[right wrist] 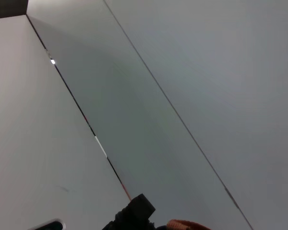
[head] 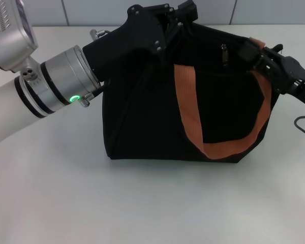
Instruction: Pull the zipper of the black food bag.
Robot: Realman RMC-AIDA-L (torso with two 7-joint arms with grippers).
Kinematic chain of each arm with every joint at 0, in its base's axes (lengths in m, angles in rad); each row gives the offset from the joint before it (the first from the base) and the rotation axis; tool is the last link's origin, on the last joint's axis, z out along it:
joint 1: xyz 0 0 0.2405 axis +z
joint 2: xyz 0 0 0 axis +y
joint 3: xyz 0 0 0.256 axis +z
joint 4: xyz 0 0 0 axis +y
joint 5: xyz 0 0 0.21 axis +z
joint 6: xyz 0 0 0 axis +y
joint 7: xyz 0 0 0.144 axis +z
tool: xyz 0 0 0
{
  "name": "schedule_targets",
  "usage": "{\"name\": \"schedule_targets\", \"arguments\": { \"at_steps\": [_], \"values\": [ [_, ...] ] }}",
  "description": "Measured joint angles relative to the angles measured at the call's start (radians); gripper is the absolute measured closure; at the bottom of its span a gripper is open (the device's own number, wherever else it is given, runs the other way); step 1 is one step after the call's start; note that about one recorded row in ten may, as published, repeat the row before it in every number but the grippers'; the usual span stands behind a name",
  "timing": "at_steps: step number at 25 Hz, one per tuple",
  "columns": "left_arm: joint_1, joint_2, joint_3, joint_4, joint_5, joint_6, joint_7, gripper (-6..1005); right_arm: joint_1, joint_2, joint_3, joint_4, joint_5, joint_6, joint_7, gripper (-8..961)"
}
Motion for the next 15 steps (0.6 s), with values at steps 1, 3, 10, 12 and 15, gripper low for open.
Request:
{"name": "schedule_targets", "arguments": {
  "at_steps": [1, 3, 10, 12, 15],
  "values": [
    [-0.001, 0.000, 0.000, 0.000, 0.000, -0.002, 0.000, 980, 0.000, 0.000, 0.000, 0.000, 0.000, 0.000, 0.000, 745],
    [-0.004, 0.000, -0.001, 0.000, 0.000, -0.005, 0.000, 980, 0.003, 0.000, 0.000, 0.000, -0.001, 0.000, -0.002, 752],
    [-0.011, 0.000, -0.009, -0.003, 0.000, -0.019, 0.000, 980, -0.018, 0.001, 0.003, -0.011, 0.002, -0.029, -0.124, 777],
    [-0.011, 0.000, -0.022, -0.006, 0.000, -0.021, 0.000, 980, -0.044, 0.003, 0.005, -0.005, 0.040, -0.064, -0.287, 784],
    [-0.011, 0.000, -0.047, -0.016, 0.000, -0.026, 0.000, 980, -0.046, 0.000, -0.006, -0.011, 0.052, -0.063, -0.327, 794]
  ]
}}
